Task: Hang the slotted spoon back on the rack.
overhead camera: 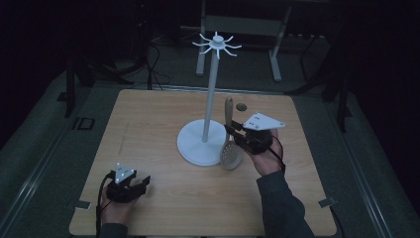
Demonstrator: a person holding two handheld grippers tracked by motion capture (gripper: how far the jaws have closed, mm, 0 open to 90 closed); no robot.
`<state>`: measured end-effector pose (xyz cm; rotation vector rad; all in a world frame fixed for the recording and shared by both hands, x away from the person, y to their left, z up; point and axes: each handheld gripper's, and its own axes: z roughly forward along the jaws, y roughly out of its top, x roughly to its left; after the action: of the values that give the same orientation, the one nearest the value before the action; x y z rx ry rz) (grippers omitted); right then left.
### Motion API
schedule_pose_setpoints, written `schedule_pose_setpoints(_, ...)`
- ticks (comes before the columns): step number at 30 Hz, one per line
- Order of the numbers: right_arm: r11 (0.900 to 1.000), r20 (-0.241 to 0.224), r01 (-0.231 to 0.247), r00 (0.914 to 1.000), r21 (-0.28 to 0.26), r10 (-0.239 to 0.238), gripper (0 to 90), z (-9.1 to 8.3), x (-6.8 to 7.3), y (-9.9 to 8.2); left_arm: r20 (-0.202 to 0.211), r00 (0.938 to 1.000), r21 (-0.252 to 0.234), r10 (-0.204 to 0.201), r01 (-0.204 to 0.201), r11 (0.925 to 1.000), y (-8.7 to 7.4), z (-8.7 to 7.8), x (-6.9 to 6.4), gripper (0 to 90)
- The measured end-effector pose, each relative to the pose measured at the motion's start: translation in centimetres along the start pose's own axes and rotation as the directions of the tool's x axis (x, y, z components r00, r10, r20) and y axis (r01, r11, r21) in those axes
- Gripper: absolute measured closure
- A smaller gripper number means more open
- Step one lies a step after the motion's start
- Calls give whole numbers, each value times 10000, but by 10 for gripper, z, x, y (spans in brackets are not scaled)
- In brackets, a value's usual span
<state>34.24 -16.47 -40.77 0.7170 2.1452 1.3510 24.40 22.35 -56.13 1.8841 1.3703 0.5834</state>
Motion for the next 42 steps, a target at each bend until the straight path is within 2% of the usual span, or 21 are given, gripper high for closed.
schedule_pose_setpoints(11, 9995, 84, -146, 9999, -263, 148, 754, -4, -4, 6, -2, 10000, -12, -4, 4, 10000, 0, 0, 0, 420)
schedule_pose_setpoints(28, 9978, 356, -281, 9989, -593, 302, 753, -11, -14, 32, -12, 10000, -12, -9, 8, 10000, 0, 0, 0, 420)
schedule_pose_setpoints(42, 9980, 477, -305, 9983, -560, 332, 753, -9, -19, 45, -2, 10000, -30, -30, 30, 10000, 0, -1, 1, 420)
